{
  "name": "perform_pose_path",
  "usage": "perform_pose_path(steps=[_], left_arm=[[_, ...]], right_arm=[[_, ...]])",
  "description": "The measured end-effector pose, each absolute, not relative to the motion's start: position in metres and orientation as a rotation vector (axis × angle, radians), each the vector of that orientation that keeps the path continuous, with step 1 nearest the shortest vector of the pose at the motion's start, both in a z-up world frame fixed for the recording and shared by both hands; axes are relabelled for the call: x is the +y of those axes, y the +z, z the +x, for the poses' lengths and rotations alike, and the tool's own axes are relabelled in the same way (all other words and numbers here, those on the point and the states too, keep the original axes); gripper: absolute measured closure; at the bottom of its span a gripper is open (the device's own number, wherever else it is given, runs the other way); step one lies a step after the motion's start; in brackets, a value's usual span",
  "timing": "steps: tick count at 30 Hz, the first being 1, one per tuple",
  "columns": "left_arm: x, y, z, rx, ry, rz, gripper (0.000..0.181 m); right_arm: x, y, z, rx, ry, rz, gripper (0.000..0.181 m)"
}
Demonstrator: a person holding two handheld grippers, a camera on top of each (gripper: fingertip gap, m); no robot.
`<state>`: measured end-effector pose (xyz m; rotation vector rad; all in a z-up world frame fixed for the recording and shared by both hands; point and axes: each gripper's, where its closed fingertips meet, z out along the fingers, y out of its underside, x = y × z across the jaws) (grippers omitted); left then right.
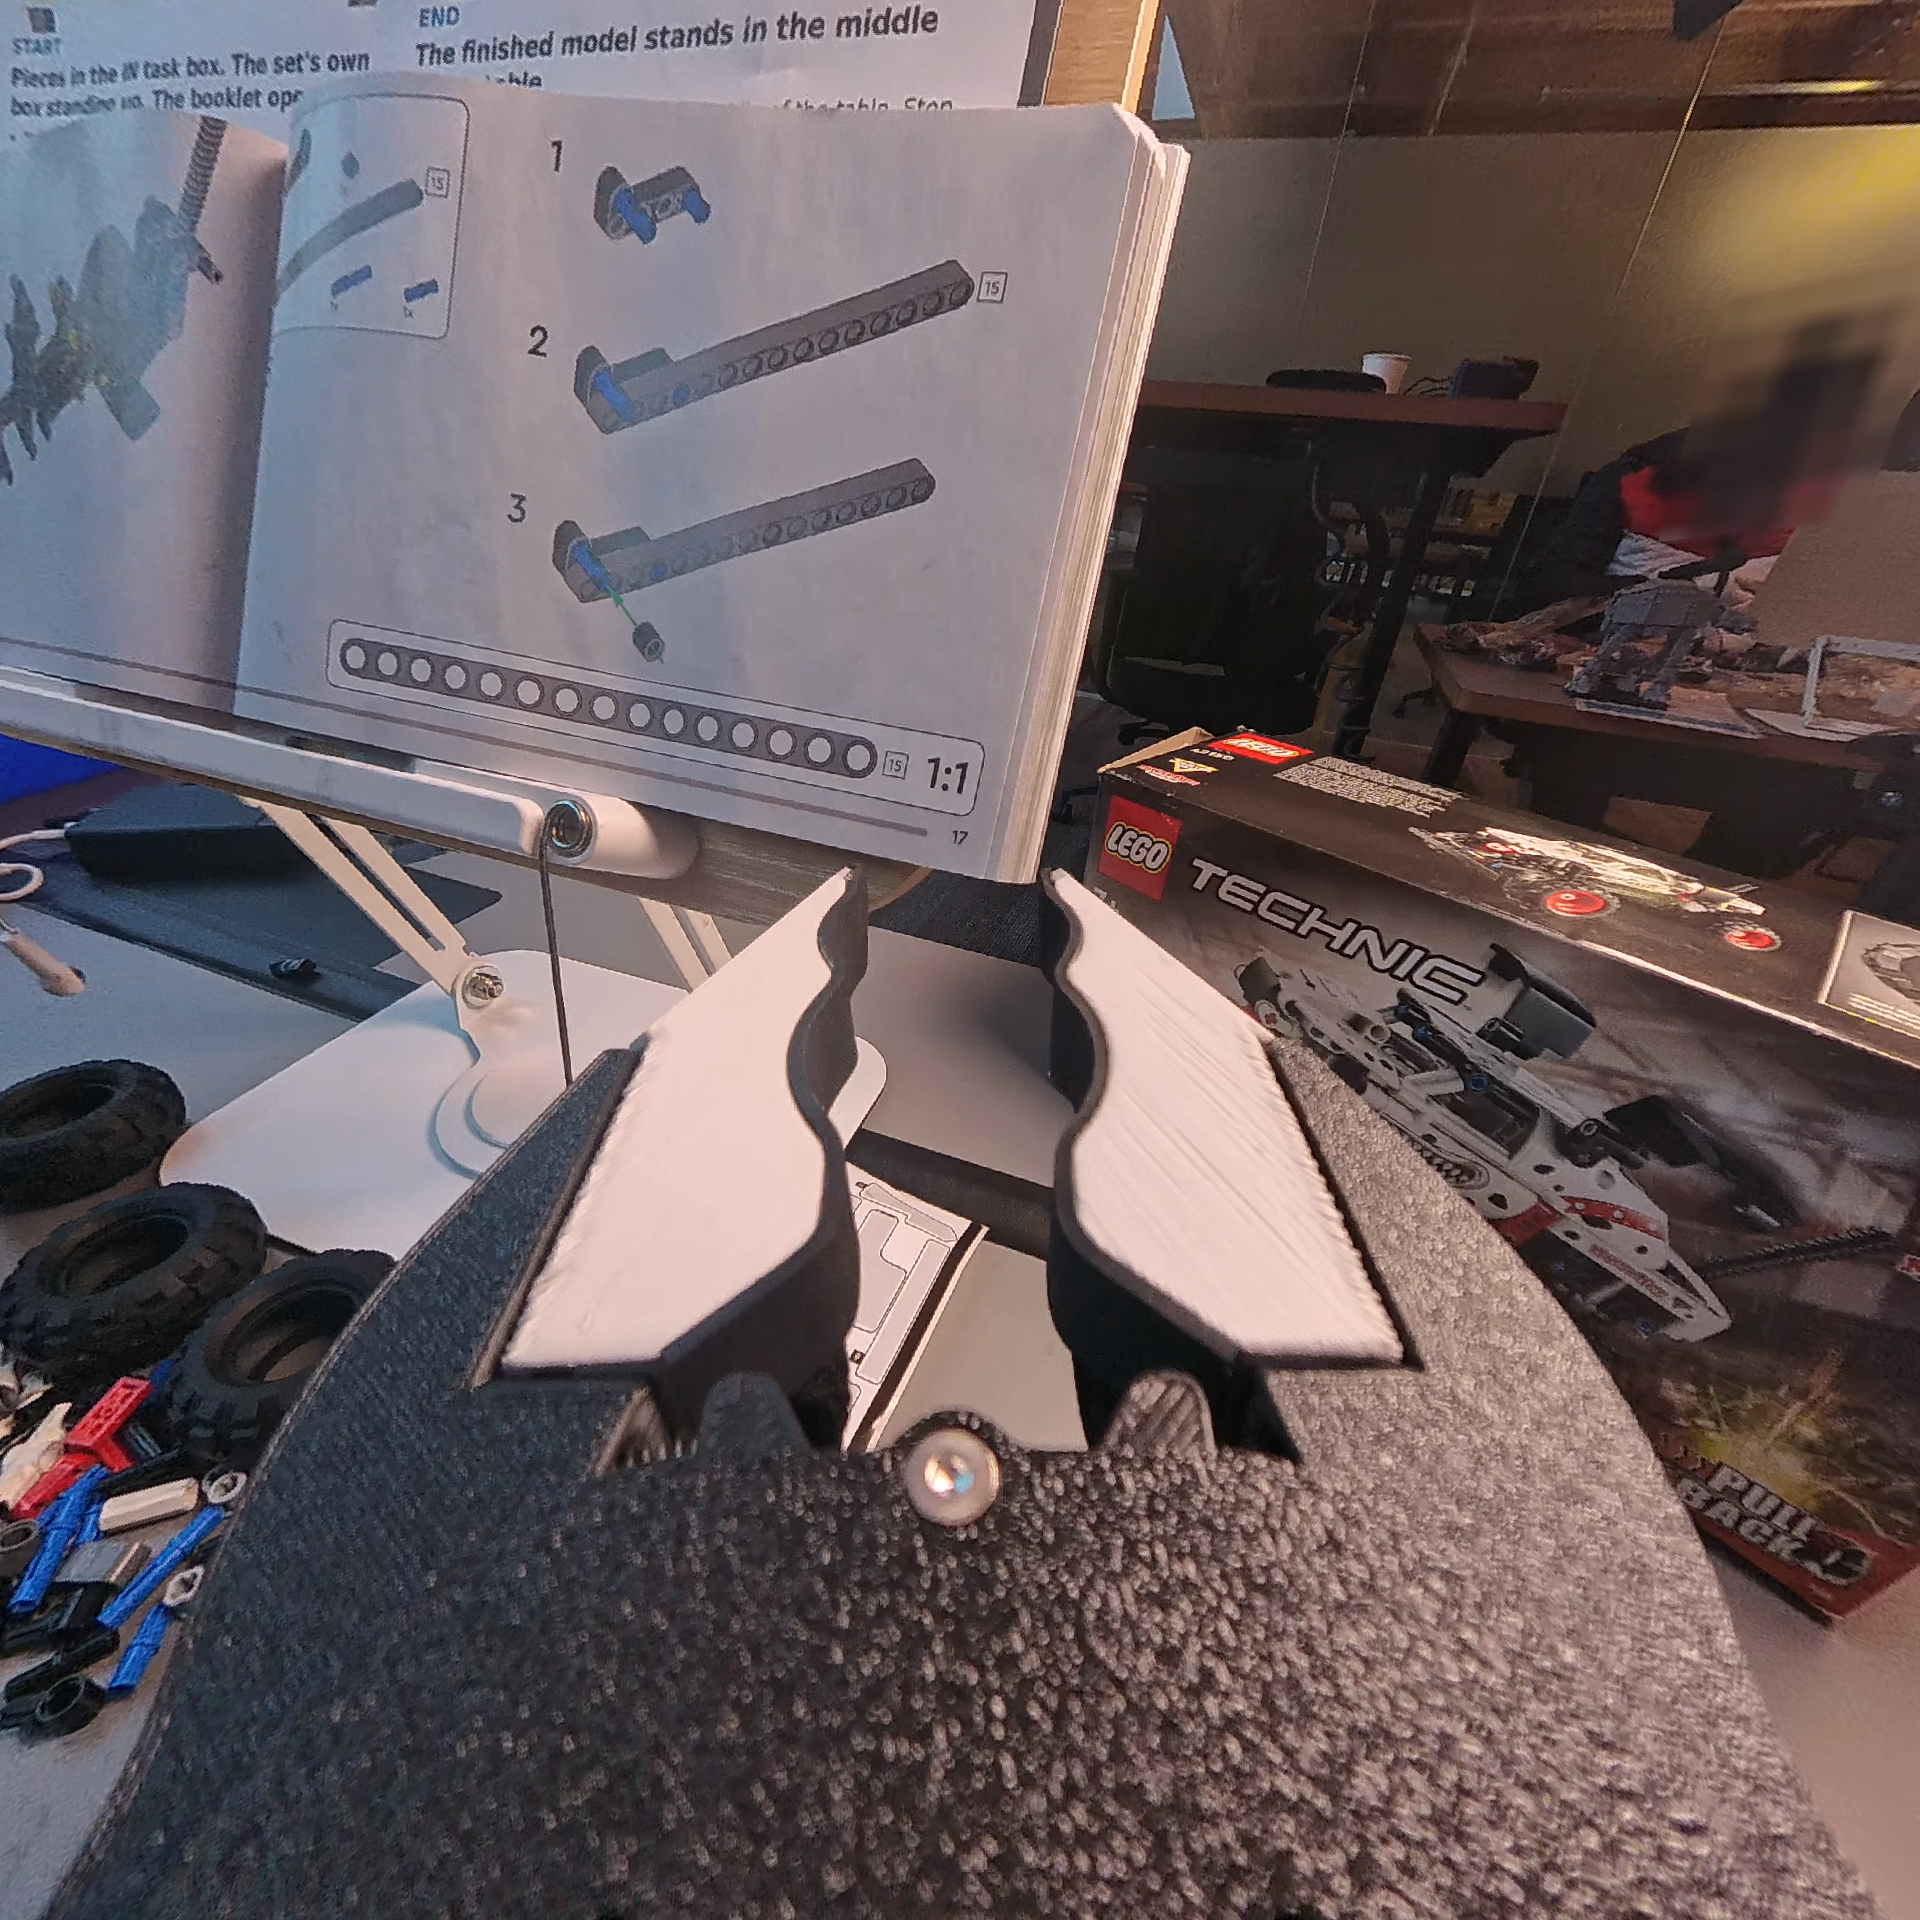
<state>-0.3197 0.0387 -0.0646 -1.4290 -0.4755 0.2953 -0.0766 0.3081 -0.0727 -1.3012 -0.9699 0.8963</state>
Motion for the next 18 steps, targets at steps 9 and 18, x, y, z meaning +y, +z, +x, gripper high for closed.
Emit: perform_pose_path(steps=[9, 18], left_arm=[[0.035, -0.064, -0.324, -0.489, 0.313, -1.423, 0.177], [0.028, -0.059, -0.327, -0.508, 0.350, -1.391, 0.172]], right_arm=[[0.312, -0.074, -0.074, -0.951, 0.880, -1.307, 0.149], [0.318, -0.068, -0.068, -0.911, 0.873, -1.307, 0.150]])
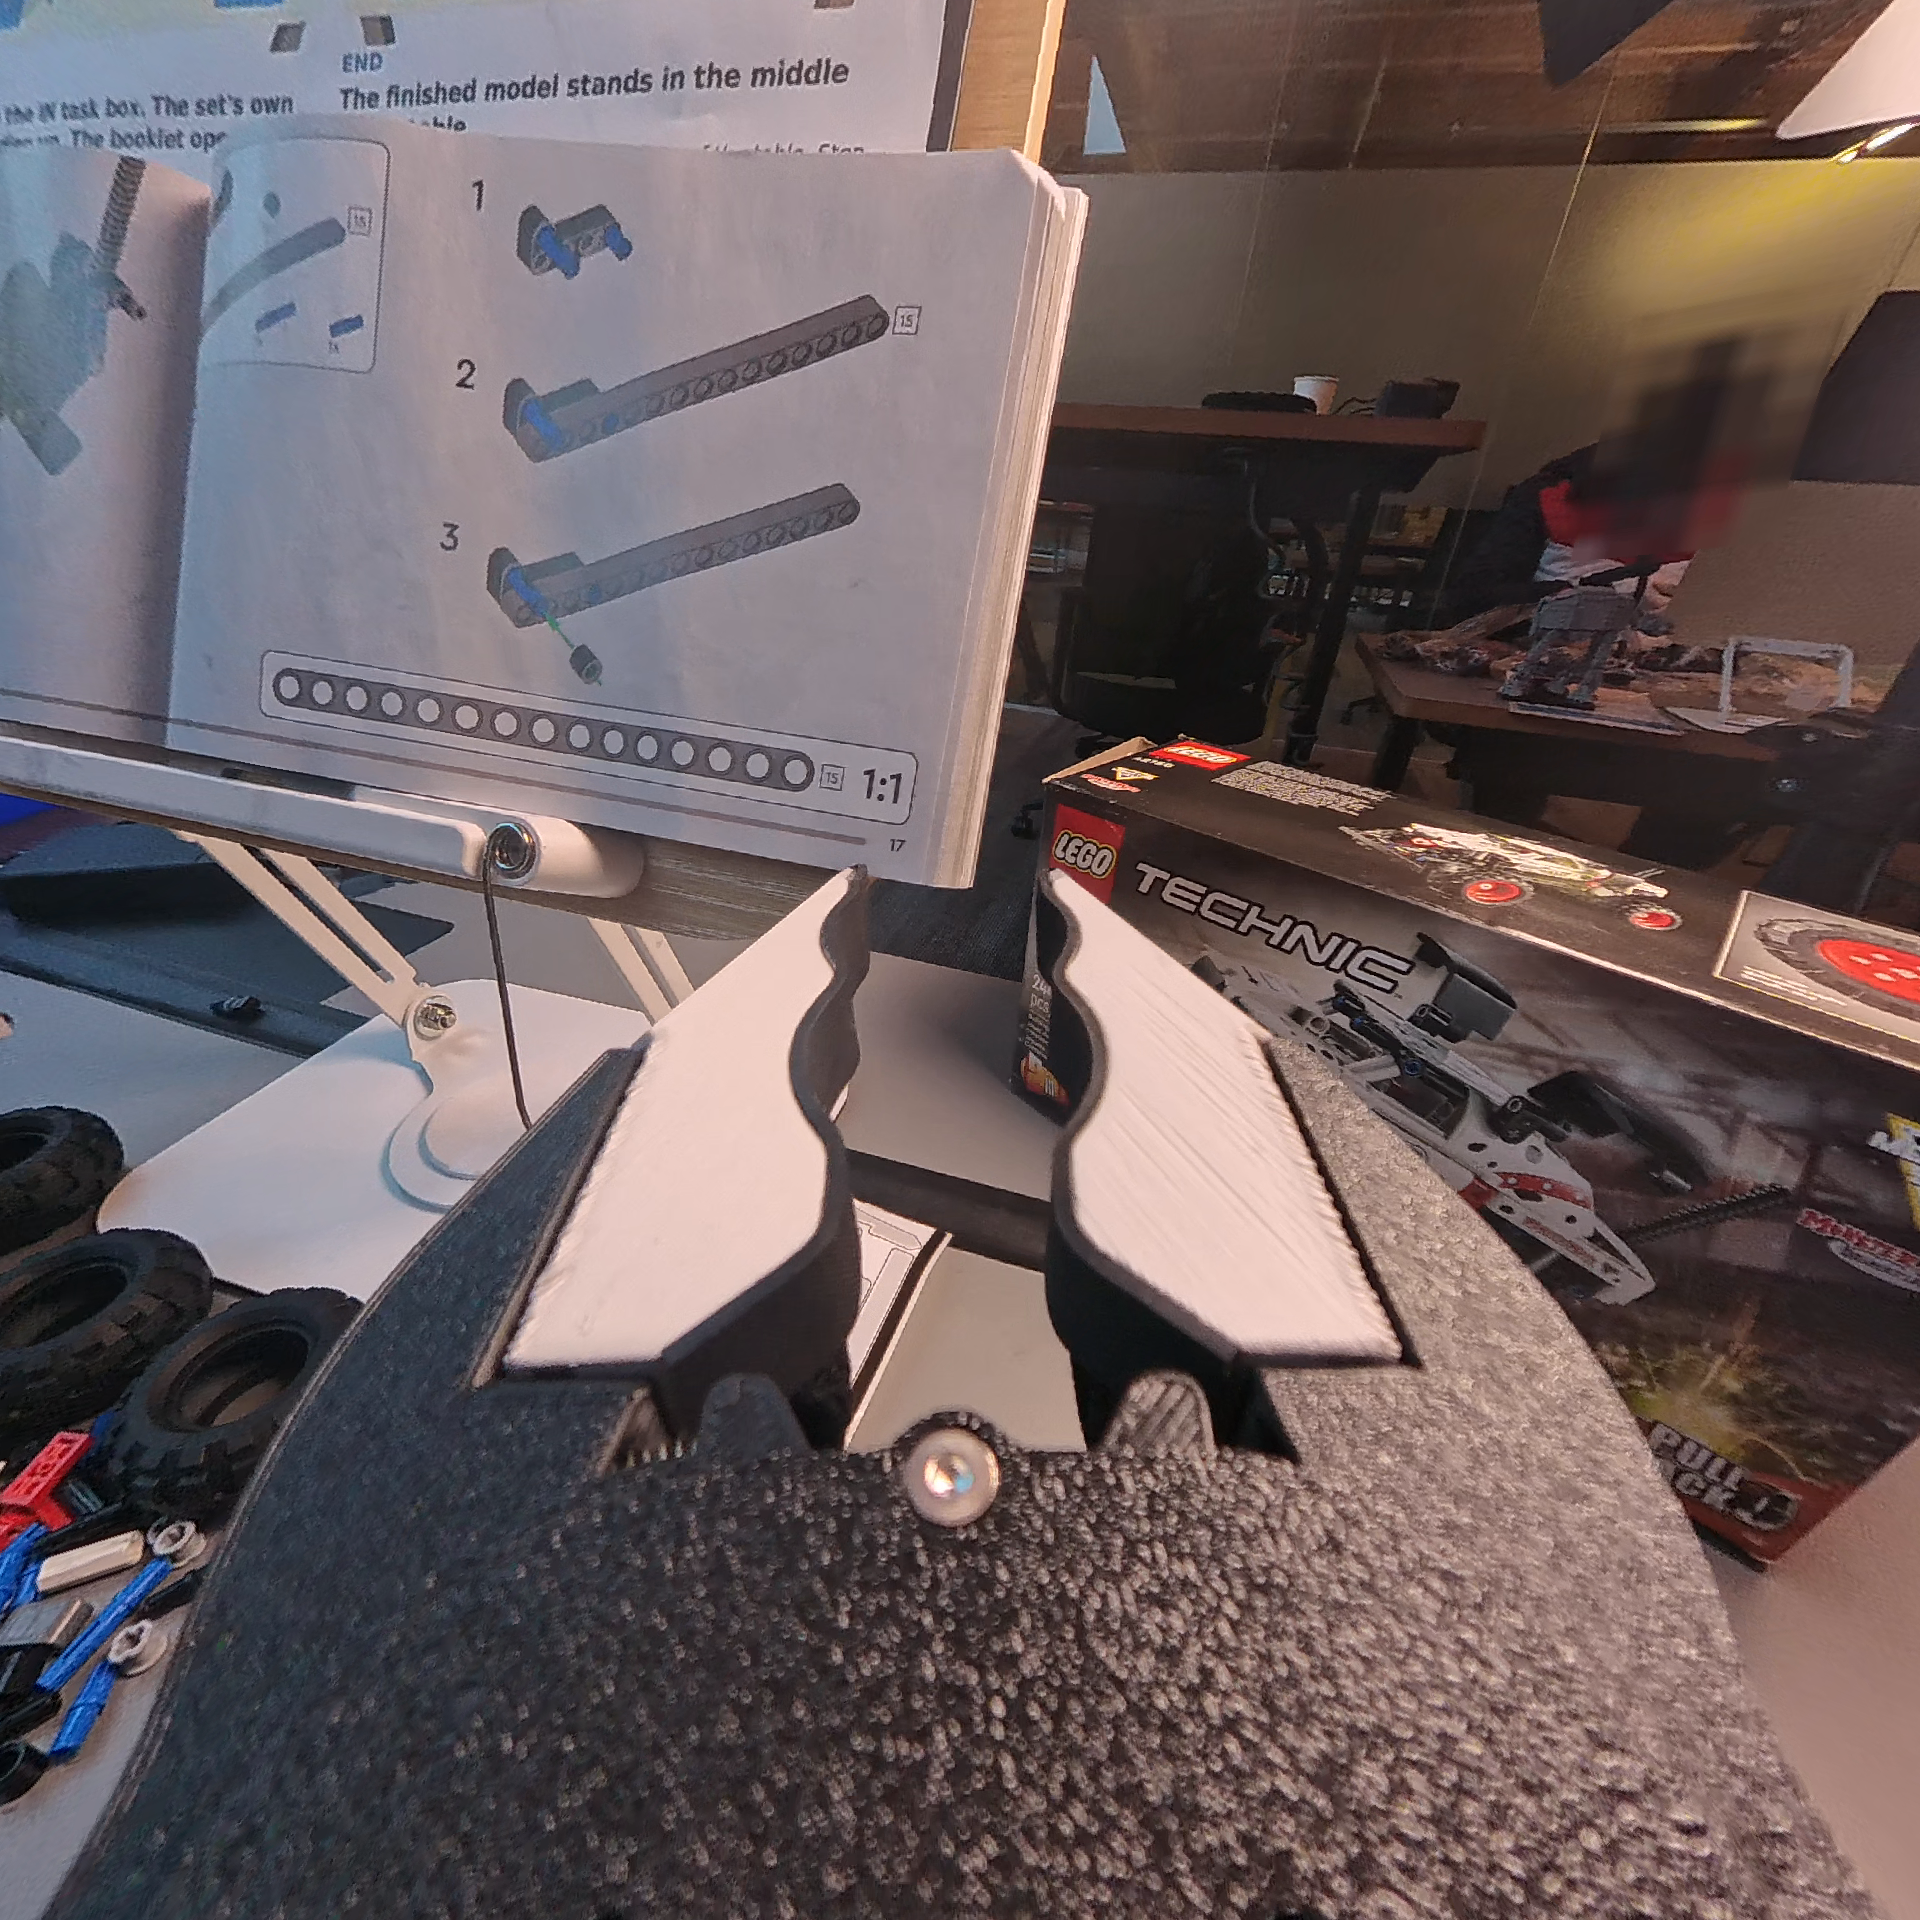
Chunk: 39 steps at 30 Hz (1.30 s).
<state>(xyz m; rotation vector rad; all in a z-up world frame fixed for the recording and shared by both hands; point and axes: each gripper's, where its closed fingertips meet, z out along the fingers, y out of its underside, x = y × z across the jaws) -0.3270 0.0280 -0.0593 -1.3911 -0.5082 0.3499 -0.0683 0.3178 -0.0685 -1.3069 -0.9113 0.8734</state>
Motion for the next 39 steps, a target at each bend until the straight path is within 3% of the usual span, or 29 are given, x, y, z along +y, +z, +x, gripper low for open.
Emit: perform_pose_path(steps=[16, 19, 25, 28, 32, 39], left_arm=[[0.031, -0.033, -0.303, -0.390, 0.397, -1.316, 0.146], [0.039, -0.022, -0.282, -0.306, 0.409, -1.303, 0.141], [0.071, -0.019, -0.231, -0.144, 0.402, -1.342, 0.136], [0.085, -0.028, -0.213, -0.084, 0.407, -1.381, 0.136], [0.098, -0.041, -0.201, -0.060, 0.383, -1.426, 0.136], [0.108, -0.051, -0.188, -0.050, 0.335, -1.462, 0.137]], right_arm=[[0.308, -0.053, -0.068, -0.906, 0.850, -1.246, 0.148], [0.293, -0.042, -0.076, -0.931, 0.819, -1.217, 0.139], [0.263, -0.041, -0.108, -1.038, 0.742, -1.244, 0.096], [0.262, -0.051, -0.120, -1.061, 0.724, -1.298, 0.093], [0.268, -0.052, -0.123, -1.038, 0.650, -1.294, 0.107], [0.259, -0.051, -0.125, -1.075, 0.613, -1.207, 0.152]])
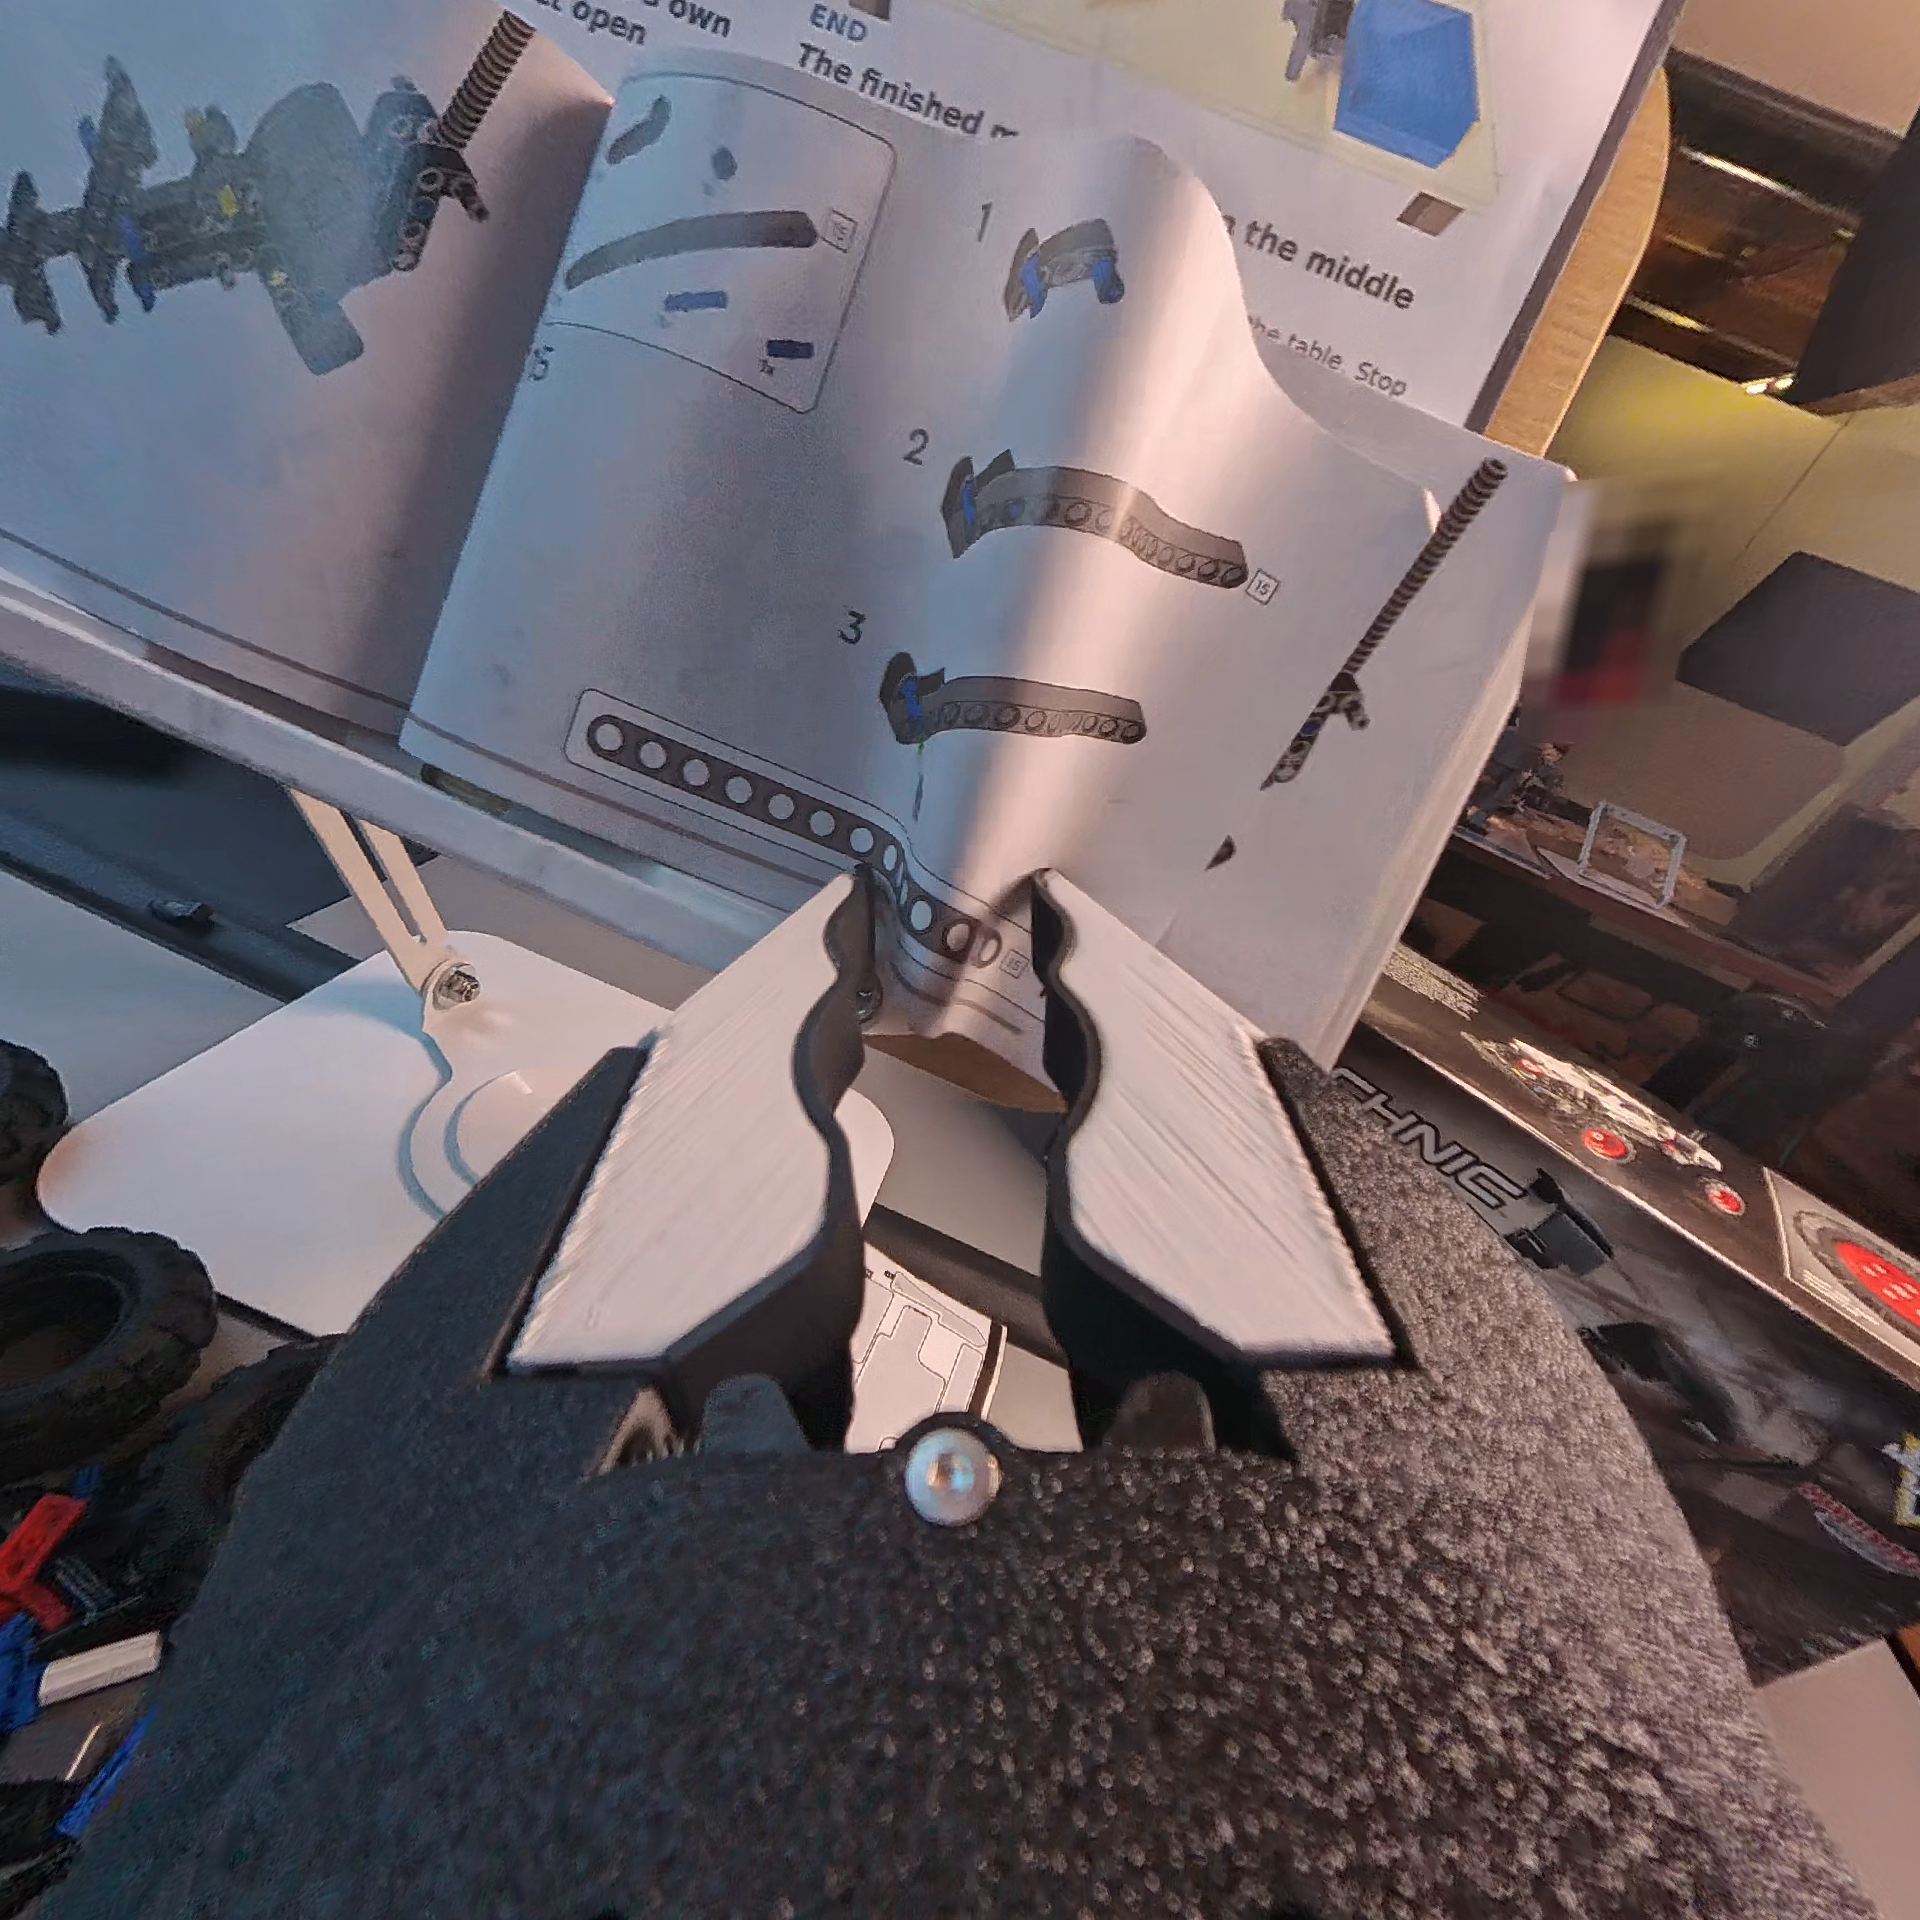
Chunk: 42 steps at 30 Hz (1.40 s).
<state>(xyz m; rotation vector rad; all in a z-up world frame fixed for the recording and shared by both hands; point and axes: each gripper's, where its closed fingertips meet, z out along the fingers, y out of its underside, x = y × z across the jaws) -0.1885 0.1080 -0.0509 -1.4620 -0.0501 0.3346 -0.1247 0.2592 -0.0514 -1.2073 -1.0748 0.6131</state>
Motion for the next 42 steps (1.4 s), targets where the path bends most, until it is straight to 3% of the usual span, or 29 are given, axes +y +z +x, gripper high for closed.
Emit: perform_pose_path(steps=[3, 7, 12, 16, 22, 29, 32, 34, 37, 39, 40, 42], left_arm=[[0.111, -0.052, -0.182, -0.044, 0.318, -1.471, 0.136], [0.113, -0.043, -0.171, -0.043, 0.247, -1.452, 0.132], [0.109, -0.013, -0.145, -0.050, -0.076, -1.369, 0.102], [0.098, -0.001, -0.150, -0.060, -0.141, -1.361, 0.096], [0.088, -0.003, -0.165, -0.035, -0.018, -1.423, 0.147], [0.085, -0.010, -0.188, -0.123, 0.040, -1.437, 0.176], [0.083, -0.013, -0.195, -0.155, 0.051, -1.443, 0.180], [0.082, -0.010, -0.198, -0.163, 0.061, -1.427, 0.171], [0.081, -0.004, -0.192, -0.095, 0.092, -1.424, 0.128], [0.084, -0.008, -0.188, -0.055, 0.107, -1.468, 0.115], [0.086, -0.012, -0.189, -0.051, 0.112, -1.497, 0.114], [0.089, -0.024, -0.192, -0.047, 0.156, -1.553, 0.135]], right_arm=[[0.252, -0.049, -0.126, -1.082, 0.604, -1.152, 0.162], [0.224, -0.034, -0.126, -1.098, 0.639, -0.990, 0.162], [0.162, -0.033, -0.141, -1.240, 0.609, -0.713, 0.160], [0.121, -0.043, -0.154, -1.355, 0.545, -0.530, 0.152], [0.094, -0.059, -0.161, -1.462, 0.548, -0.449, 0.140], [0.099, -0.060, -0.157, -1.463, 0.585, -0.474, 0.138], [0.100, -0.061, -0.156, -1.464, 0.596, -0.483, 0.138], [0.100, -0.062, -0.156, -1.466, 0.598, -0.487, 0.138], [0.100, -0.064, -0.157, -1.466, 0.613, -0.498, 0.137], [0.099, -0.064, -0.158, -1.468, 0.619, -0.498, 0.137], [0.098, -0.065, -0.158, -1.470, 0.619, -0.496, 0.137], [0.096, -0.065, -0.158, -1.472, 0.622, -0.489, 0.137]])
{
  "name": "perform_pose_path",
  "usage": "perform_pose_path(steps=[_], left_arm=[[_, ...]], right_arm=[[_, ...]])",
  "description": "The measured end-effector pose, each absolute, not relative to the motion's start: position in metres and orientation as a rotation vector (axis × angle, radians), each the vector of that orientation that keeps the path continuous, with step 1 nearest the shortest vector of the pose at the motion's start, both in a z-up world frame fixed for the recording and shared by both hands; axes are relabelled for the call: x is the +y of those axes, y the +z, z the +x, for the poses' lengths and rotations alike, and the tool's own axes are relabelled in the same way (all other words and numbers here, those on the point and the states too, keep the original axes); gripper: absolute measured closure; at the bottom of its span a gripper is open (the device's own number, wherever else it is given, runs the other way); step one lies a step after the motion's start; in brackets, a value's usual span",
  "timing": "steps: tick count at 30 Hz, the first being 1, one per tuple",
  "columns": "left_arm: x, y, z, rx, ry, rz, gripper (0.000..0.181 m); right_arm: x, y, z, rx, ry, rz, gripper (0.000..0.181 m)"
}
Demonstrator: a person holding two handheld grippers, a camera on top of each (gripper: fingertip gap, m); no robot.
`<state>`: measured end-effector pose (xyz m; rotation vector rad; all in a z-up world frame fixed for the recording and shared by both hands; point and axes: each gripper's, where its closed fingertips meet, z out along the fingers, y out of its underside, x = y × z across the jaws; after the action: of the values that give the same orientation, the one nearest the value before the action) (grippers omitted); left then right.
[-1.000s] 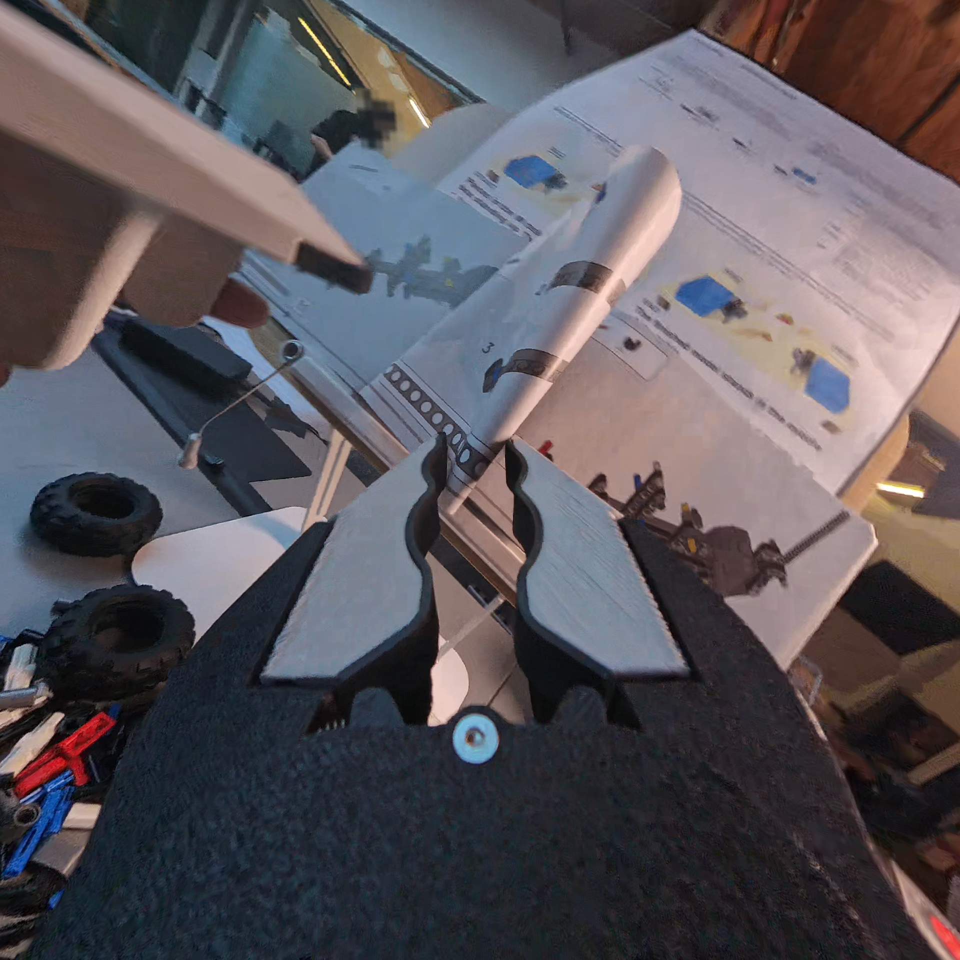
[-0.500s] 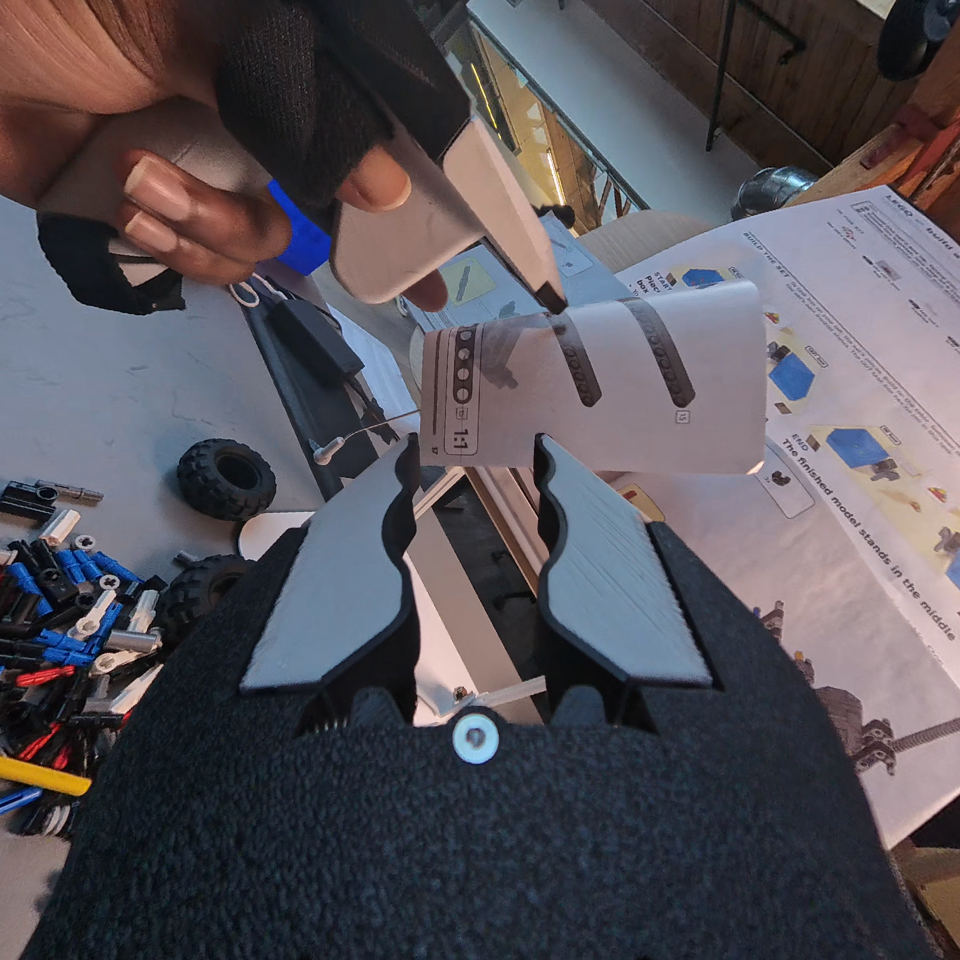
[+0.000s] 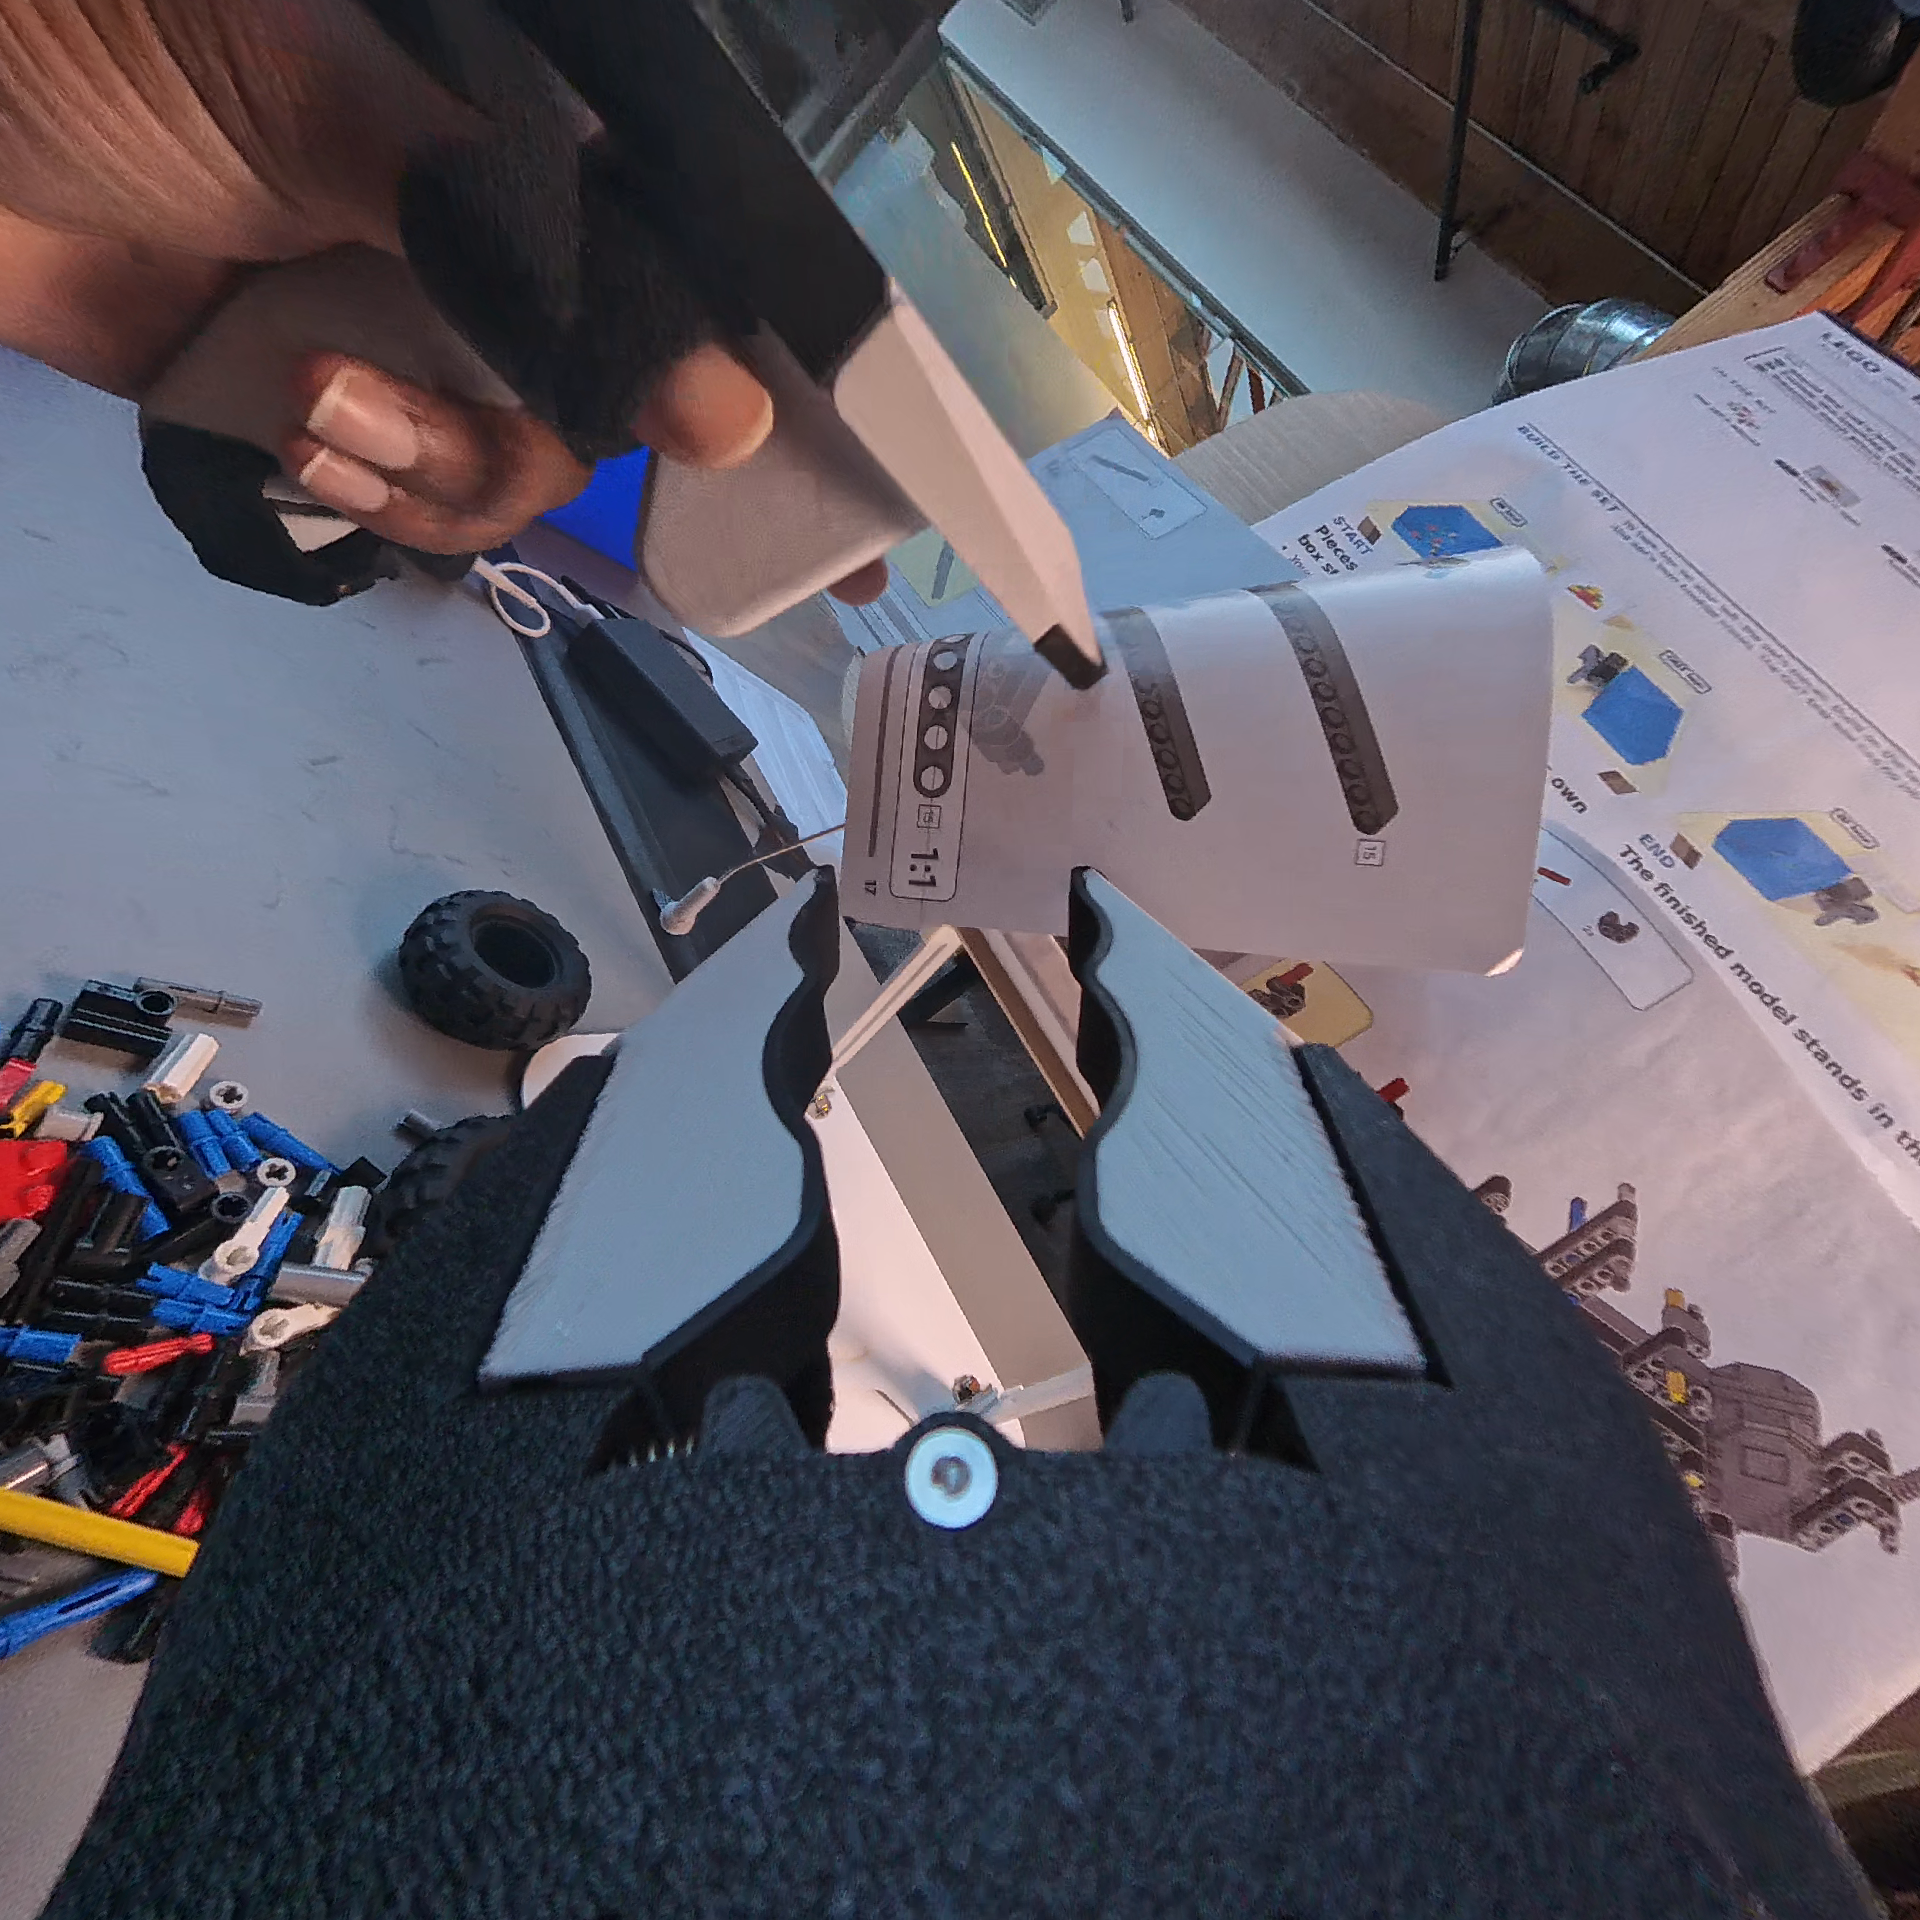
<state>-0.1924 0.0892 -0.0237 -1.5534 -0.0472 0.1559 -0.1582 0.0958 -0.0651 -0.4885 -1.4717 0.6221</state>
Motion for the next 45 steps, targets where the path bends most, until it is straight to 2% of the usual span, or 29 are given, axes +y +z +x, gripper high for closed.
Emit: perform_pose_path(steps=[1, 3, 8, 14, 23, 27, 30, 32, 37, 45], left_arm=[[0.090, -0.028, -0.195, -0.048, 0.187, -1.568, 0.149], [0.088, -0.028, -0.203, -0.089, 0.225, -1.554, 0.163], [0.079, -0.026, -0.224, -0.203, 0.137, -1.518, 0.163], [0.068, -0.021, -0.236, -0.243, 0.066, -1.474, 0.150], [0.043, 0.009, -0.226, -0.113, -0.196, -1.340, 0.105], [0.035, 0.006, -0.226, -0.068, -0.226, -1.365, 0.097], [0.034, -0.003, -0.233, -0.074, -0.187, -1.406, 0.108], [0.035, -0.010, -0.242, -0.109, -0.149, -1.433, 0.125], [0.033, -0.024, -0.266, -0.214, -0.074, -1.460, 0.152], [0.030, -0.033, -0.283, -0.291, -0.031, -1.475, 0.176]], right_arm=[[0.095, -0.065, -0.158, -1.473, 0.621, -0.485, 0.137], [0.094, -0.065, -0.157, -1.474, 0.619, -0.478, 0.137], [0.096, -0.065, -0.154, -1.466, 0.631, -0.489, 0.137], [0.109, -0.069, -0.153, -1.455, 0.637, -0.550, 0.136], [0.134, -0.070, -0.152, -1.423, 0.626, -0.656, 0.136], [0.141, -0.069, -0.151, -1.410, 0.633, -0.689, 0.137], [0.143, -0.070, -0.151, -1.408, 0.635, -0.703, 0.137], [0.144, -0.071, -0.150, -1.409, 0.631, -0.705, 0.137], [0.146, -0.072, -0.150, -1.410, 0.625, -0.710, 0.137], [0.148, -0.073, -0.149, -1.413, 0.625, -0.718, 0.137]])
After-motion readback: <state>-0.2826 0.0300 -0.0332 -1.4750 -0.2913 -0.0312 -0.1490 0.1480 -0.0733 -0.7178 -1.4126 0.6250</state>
